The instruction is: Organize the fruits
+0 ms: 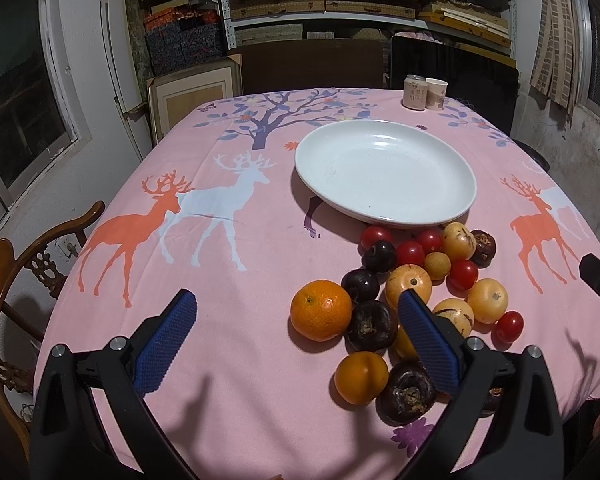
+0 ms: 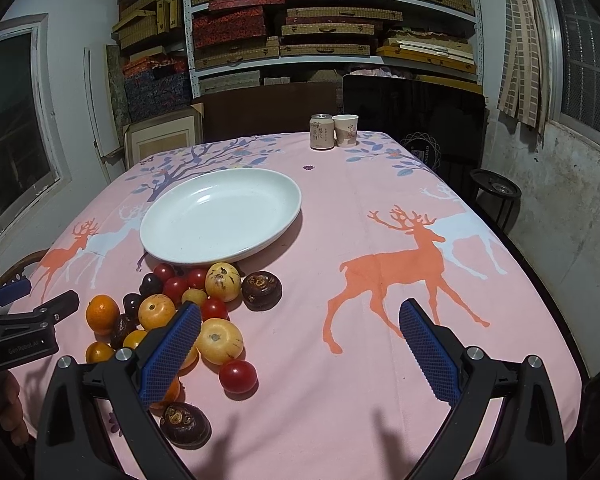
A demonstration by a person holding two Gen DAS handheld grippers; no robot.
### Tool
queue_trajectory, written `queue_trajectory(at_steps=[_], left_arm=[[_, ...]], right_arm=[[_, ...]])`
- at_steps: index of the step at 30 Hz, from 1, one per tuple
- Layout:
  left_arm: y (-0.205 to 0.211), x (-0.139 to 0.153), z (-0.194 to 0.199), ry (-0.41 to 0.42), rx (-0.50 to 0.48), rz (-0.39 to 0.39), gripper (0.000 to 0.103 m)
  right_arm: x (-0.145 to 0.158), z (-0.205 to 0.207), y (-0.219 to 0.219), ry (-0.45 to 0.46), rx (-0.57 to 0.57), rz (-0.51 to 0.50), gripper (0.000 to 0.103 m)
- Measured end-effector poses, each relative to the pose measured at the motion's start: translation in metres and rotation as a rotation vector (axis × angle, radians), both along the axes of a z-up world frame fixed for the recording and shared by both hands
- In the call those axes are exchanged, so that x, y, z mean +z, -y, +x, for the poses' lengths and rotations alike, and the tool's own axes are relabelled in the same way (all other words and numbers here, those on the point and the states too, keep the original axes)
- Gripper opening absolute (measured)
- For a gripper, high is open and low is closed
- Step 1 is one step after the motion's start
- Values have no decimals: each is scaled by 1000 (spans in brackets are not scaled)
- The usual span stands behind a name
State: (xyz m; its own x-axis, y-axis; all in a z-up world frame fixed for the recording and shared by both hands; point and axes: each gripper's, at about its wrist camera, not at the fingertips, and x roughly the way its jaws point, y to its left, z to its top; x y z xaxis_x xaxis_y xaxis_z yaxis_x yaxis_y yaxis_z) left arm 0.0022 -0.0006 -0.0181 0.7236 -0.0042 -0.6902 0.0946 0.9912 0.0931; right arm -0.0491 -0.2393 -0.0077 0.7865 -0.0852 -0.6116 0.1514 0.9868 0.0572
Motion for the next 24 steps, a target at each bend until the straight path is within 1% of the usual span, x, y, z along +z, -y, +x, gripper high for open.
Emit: queue_trajectory(at_steps=[18, 21, 24], left_arm=[[0, 0, 1, -1, 0, -1, 99], [0, -3, -1, -4, -4, -9, 99], [-2, -13, -1, -29, -21, -21, 99]], right_arm=[[0, 0, 0, 1, 0, -2, 99], [0, -1, 0, 1, 3, -2, 99], [-1, -2, -1, -1, 7, -8, 99]])
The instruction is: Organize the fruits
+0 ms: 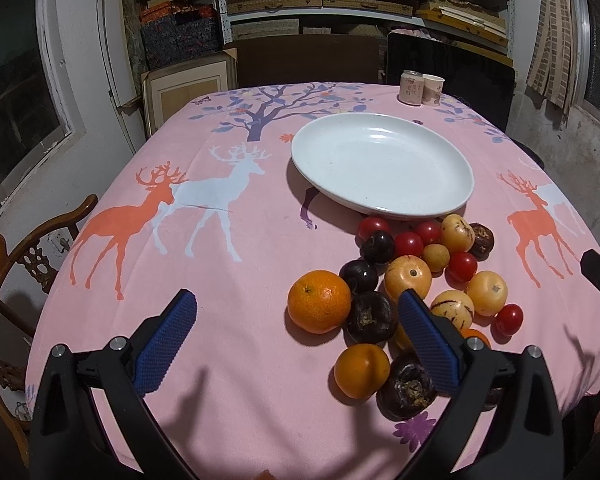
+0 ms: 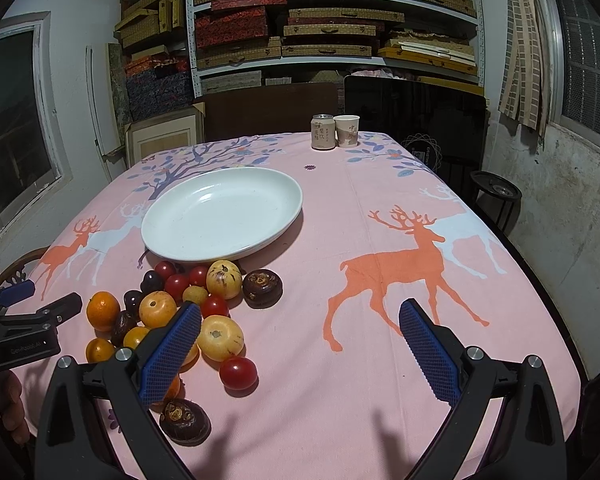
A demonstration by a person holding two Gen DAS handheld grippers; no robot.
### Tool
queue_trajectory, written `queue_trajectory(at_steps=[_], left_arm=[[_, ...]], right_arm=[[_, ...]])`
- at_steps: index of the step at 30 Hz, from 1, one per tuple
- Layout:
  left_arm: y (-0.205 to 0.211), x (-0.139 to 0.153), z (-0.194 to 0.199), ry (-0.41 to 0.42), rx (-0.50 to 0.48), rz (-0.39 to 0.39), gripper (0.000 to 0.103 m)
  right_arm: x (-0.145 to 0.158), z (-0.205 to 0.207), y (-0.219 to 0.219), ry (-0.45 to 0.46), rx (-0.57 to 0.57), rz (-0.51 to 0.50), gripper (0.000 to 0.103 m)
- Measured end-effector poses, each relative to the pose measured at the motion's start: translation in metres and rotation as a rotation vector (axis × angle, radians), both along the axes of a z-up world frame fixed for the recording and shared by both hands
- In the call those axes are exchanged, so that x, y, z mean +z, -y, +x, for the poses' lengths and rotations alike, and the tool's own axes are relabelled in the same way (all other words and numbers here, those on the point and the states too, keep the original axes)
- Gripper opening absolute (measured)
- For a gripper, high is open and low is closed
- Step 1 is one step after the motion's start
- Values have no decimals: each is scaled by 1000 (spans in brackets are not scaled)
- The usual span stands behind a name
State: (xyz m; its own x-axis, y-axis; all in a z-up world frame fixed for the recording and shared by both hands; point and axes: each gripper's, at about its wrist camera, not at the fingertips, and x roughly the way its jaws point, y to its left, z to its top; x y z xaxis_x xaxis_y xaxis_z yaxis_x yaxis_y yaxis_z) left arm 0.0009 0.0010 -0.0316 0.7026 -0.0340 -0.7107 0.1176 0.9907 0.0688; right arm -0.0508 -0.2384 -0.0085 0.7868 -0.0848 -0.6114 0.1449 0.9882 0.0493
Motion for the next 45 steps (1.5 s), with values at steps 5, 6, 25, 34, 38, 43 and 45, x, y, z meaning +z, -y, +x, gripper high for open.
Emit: queue_trajectory(at_steps=[5, 6, 25, 34, 38, 43, 45], left_arm=[[-1, -24, 8, -67, -37, -18, 99], [-1, -28, 11, -78, -39, -29, 99], [-8, -55, 51, -156, -19, -272, 50], [-22, -38, 45, -109, -40, -299, 45], [-30, -23, 40, -62, -32, -307, 45], [-36, -10, 35, -7, -28, -282, 45], [-36, -10, 35, -11, -33, -280, 45]], right_arm=[[-5, -1, 3, -11, -9, 5, 99], [-5, -1, 3, -14, -8, 7, 99], [-15, 9, 7, -40, -1, 21, 99], [-28, 32, 12, -104, 52, 12, 99], [-40, 42, 7, -181, 154, 43, 99], [-53, 32, -25, -228, 334, -34, 89], [-59, 30, -29, -236, 349, -64, 77]])
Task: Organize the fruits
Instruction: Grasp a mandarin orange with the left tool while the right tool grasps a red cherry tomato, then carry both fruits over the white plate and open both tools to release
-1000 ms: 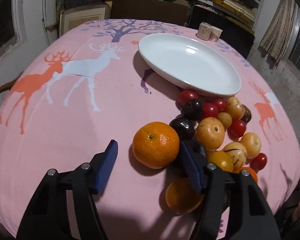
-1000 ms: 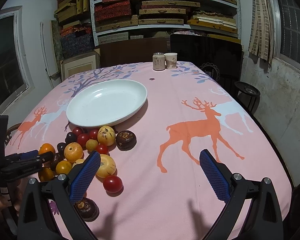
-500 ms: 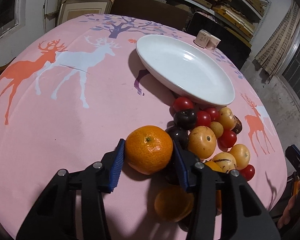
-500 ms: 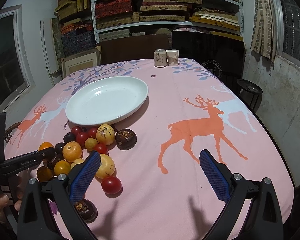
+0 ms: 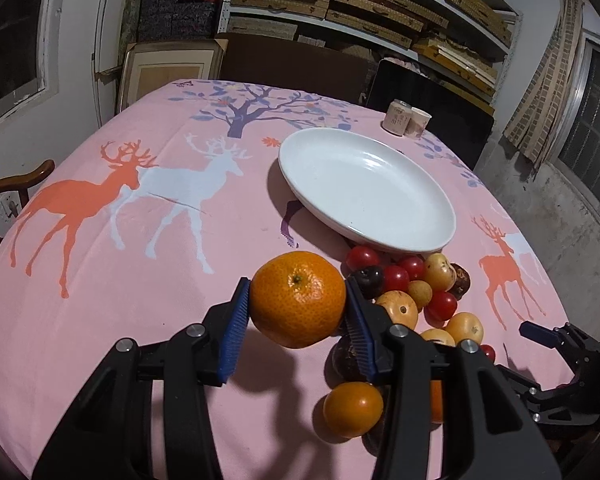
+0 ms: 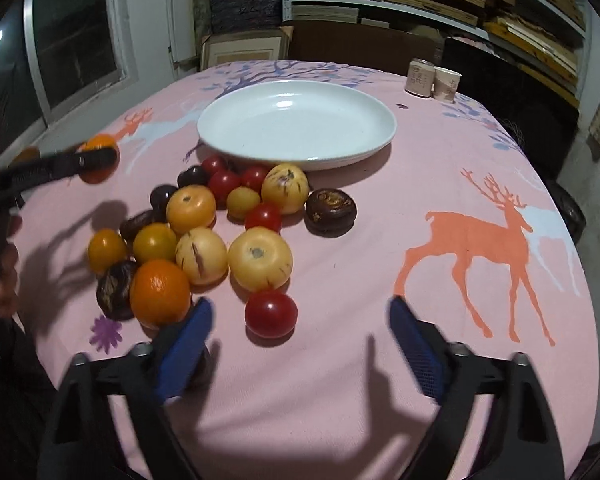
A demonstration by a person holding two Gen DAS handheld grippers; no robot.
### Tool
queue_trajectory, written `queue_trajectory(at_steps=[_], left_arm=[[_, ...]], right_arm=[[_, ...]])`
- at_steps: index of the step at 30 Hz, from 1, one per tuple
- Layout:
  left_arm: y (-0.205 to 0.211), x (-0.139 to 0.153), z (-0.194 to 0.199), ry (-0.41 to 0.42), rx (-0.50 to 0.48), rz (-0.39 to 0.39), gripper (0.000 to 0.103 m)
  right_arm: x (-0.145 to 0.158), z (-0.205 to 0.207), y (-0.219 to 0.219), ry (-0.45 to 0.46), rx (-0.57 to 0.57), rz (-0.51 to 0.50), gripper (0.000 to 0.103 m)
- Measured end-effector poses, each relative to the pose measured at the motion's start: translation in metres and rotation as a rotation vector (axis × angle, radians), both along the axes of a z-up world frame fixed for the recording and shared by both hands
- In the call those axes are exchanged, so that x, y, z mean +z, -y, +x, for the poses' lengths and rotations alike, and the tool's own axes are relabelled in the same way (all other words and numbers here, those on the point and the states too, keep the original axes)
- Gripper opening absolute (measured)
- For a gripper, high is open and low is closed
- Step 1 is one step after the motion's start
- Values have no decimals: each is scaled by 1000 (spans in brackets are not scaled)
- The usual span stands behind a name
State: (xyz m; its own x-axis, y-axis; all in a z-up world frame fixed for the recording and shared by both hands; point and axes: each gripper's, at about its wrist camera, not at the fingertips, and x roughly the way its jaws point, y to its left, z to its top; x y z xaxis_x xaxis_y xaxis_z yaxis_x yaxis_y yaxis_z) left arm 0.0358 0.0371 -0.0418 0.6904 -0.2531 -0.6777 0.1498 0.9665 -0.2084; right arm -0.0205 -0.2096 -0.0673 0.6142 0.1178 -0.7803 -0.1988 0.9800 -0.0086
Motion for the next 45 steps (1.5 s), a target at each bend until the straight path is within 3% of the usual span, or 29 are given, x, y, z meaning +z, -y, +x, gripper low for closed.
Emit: queue_trajectory(at_steps=[5, 6, 7, 9, 10, 16, 20, 24, 28, 30, 35, 41, 43, 45], left_arm=[[1, -6, -1, -16, -8, 7, 45], [2, -7, -2, -17, -7, 13, 45], [2, -7, -1, -18, -7, 16, 45], [3, -7, -1, -18, -9, 23, 45], [4, -8, -2, -18, -11, 28, 45], [8, -6, -3, -14, -23, 31, 45], [14, 6, 6, -3, -54, 29, 45], [27, 31, 41, 34, -87, 36, 45], [54, 44, 102, 19, -139, 22, 45], [68, 39, 136, 6, -140, 41, 45], [90, 3, 229, -128, -121, 77, 45], [106, -29, 285, -217, -123, 119, 46], [107, -32, 293, -219, -127, 118, 47], [105, -28, 296, -203, -117, 124, 47]], right_arm=[[-12, 9, -3, -40, 13, 9, 74], [-13, 10, -5, -41, 22, 4, 70], [-16, 11, -8, -48, 33, 7, 53], [-22, 15, -10, -87, 51, 23, 33], [-22, 14, -12, -75, 54, 15, 31], [-10, 10, -8, -53, 58, 37, 31], [15, 17, 5, -10, 58, 65, 31], [48, 59, 21, 35, 55, 85, 31], [67, 134, 26, 52, 48, 76, 31], [64, 174, 24, 35, 46, 74, 31], [35, 265, 12, -16, 20, 55, 31], [8, 320, 1, -81, 17, 90, 31], [6, 327, -2, -95, 19, 95, 49], [10, 327, 3, -67, 7, 129, 58]])
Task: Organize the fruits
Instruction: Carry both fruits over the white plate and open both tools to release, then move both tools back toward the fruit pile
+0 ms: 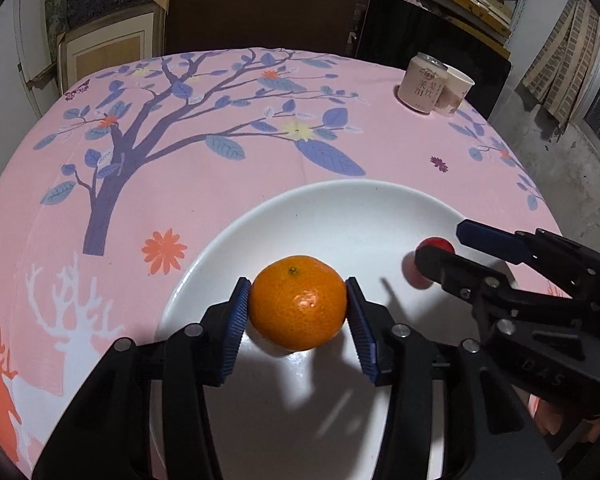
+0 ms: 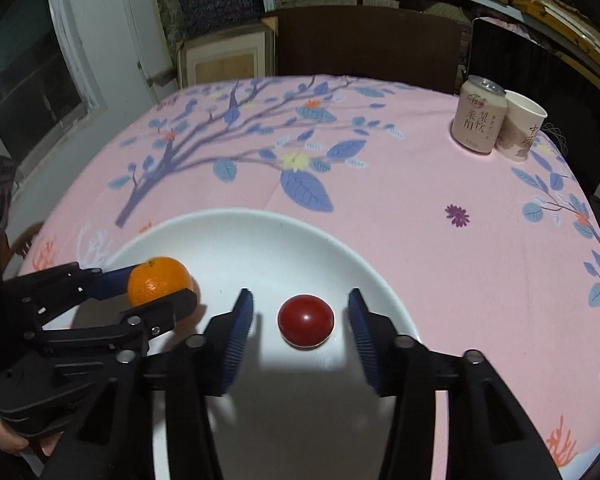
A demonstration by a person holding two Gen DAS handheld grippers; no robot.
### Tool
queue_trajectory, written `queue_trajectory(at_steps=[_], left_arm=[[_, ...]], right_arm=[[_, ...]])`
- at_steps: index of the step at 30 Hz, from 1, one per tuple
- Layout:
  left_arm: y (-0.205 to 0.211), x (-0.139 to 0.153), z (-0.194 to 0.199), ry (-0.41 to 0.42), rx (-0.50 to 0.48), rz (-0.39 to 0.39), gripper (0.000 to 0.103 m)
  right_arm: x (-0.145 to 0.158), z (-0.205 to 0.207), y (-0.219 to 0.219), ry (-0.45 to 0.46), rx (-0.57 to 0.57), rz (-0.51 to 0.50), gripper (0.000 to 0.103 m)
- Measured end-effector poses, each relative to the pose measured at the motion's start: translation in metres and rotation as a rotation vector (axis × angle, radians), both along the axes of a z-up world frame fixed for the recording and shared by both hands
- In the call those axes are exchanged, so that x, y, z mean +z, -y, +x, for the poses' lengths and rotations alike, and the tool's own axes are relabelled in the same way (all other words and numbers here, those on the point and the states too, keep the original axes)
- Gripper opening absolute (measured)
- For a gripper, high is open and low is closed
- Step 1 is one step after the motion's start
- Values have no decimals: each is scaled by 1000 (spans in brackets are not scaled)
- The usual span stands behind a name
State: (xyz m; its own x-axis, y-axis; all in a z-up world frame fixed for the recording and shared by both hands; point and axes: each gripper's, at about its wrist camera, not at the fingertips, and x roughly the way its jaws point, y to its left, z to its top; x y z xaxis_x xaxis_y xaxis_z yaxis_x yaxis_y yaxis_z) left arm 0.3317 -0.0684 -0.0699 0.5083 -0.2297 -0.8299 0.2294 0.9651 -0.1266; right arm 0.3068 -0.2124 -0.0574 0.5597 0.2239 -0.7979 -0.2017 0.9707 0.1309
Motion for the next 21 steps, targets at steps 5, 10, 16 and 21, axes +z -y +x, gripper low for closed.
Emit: queue_trajectory(at_steps=[5, 10, 16, 21], left_arm=[[-13, 31, -27, 71, 3, -38, 63], [-33, 68, -88, 177, 7, -73, 88], [-48, 78, -187, 262, -62, -32, 98], [-63, 57, -264, 267, -109, 37, 98]], right_arm=[[31, -27, 14, 72, -15, 30, 59], [57, -85, 22, 134, -53, 8, 74], [58, -181, 15, 178, -47, -24, 100], [46, -260, 5, 177, 17, -37, 100]])
